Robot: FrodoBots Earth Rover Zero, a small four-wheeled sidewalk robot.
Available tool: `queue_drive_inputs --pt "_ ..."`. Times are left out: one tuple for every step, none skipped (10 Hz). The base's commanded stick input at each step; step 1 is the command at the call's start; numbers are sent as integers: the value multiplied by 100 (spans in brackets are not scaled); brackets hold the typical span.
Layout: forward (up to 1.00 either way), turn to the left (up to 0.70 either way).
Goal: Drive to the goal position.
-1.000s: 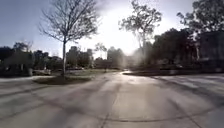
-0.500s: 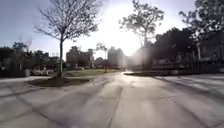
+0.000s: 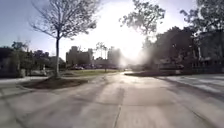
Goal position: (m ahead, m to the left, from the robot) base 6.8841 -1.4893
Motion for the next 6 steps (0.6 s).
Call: queue_drive_inputs --pt "70 0" --pt "70 0" --pt "70 0" --pt "70 0" --pt "70 0" --pt "70 0"
